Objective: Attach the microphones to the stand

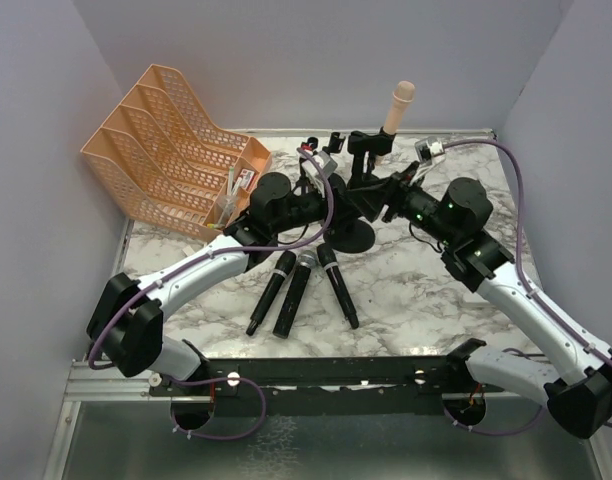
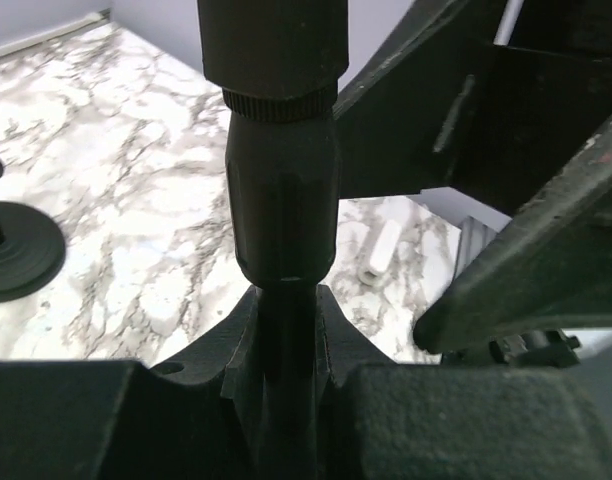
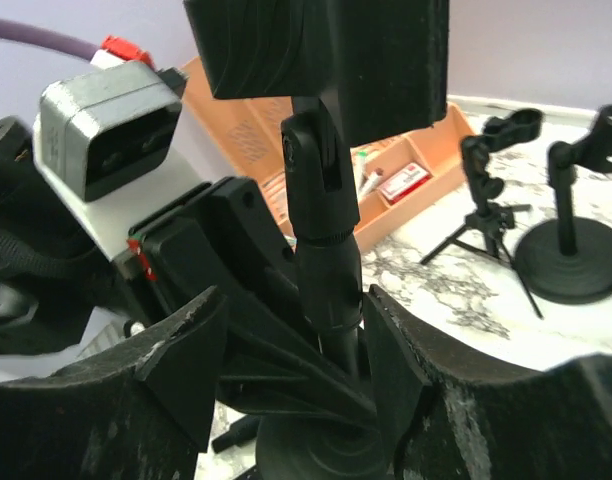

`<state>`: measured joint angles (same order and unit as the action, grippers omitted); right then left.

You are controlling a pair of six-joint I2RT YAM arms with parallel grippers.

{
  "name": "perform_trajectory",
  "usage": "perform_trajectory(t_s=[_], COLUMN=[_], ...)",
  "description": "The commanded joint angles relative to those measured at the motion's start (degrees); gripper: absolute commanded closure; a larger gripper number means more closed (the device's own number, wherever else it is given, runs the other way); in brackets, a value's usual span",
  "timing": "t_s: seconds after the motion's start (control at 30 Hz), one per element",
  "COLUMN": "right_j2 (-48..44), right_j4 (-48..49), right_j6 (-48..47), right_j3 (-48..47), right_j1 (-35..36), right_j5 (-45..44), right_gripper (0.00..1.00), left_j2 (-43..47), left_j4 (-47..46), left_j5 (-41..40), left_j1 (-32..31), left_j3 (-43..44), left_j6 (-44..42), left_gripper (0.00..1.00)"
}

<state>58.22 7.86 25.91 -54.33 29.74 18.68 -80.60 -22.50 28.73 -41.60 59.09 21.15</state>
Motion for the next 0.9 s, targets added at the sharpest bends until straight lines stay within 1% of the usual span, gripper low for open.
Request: perform_trajectory(t_s=[0.0, 0.13, 0.33, 0.43, 0.5, 0.6, 0.67, 0.7, 0.73, 0.8, 0.87], right_j2=[3.0, 5.9, 7.7, 8.4, 8.6, 8.3, 7.6, 7.0, 6.0, 4.0, 3.1], right_j4=[-5.1, -7.7, -7.8, -9.4, -9.5, -9.5, -8.8, -8.4, -5.7, -0.1, 3.9], right_j6=[0.4, 1.4, 2.3, 2.5, 3.0, 2.8, 1.6, 0.8, -0.1, -1.0, -1.4], right_j3=[-4.5, -6.8, -7.3, -7.6, -7.5, -7.5, -7.3, -7.0, -6.0, -2.9, -1.5], right_j1=[3.0, 3.3, 3.3, 3.3, 3.3, 3.2, 3.0, 2.6, 1.9, -0.3, -3.1], right_j5=[-14.8, -16.9, -13.9, -11.7, -10.1, -8.5, -6.6, -4.8, -1.3, 6.7, 16.6], right_gripper=[0.4, 0.42, 0.46, 0.5, 0.59, 0.78, 0.88, 0.9, 0.9, 0.9, 0.9], left_j2=[-2.1, -2.8, -2.6, -2.4, -2.3, -1.5, -0.7, -0.2, 0.3, 1.2, 2.0], left_j4=[-1.0, -0.9, -0.9, -0.8, -0.8, -0.8, -0.8, -0.7, -0.6, -0.3, -0.3], left_j5=[-6.6, -7.0, -6.3, -6.0, -5.3, -2.9, 0.7, 2.3, 4.3, 7.9, 10.9], left_j1=[0.2, 0.2, 0.3, 0.3, 0.3, 0.3, 0.3, 0.3, 0.4, 0.5, 0.5], left_j3=[3.2, 3.2, 3.1, 3.0, 2.9, 2.5, 1.9, 1.6, 1.3, 0.9, 0.6], left_j6=[0.5, 0.8, 0.9, 1.0, 1.0, 1.0, 0.9, 1.2, 1.4, 2.0, 2.5], left_gripper=[1.0, 1.0, 1.0, 1.0, 1.0, 1.0, 1.0, 1.0, 1.0, 1.0, 1.0])
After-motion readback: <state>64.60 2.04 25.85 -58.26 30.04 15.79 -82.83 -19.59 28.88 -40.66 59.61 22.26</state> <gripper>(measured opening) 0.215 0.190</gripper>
